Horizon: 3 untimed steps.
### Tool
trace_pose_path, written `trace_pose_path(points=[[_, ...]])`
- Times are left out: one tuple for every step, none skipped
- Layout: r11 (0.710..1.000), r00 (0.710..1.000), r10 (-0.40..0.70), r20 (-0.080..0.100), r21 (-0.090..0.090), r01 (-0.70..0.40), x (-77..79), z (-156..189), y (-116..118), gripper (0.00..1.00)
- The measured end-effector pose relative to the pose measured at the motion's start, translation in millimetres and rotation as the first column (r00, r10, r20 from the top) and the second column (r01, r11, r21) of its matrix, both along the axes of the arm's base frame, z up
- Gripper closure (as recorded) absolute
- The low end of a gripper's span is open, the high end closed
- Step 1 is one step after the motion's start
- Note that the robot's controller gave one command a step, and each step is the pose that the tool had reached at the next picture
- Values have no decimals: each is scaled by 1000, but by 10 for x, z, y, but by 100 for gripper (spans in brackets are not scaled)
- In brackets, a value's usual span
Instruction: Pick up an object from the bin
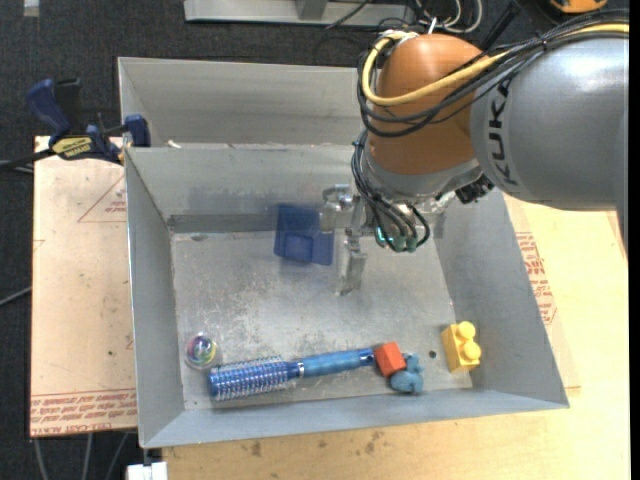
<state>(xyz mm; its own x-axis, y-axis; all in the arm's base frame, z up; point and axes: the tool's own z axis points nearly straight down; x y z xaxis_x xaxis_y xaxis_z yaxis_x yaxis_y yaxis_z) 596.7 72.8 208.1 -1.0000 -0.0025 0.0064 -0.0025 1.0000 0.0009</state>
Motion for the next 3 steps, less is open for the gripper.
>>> trace_pose_path(points=[[978,978,-210,4,-1,210,320,-621,-70,0],[968,968,-253,5,0,253,299,-878,41,0],[959,959,-283,9,1,283,359,-908,30,0]])
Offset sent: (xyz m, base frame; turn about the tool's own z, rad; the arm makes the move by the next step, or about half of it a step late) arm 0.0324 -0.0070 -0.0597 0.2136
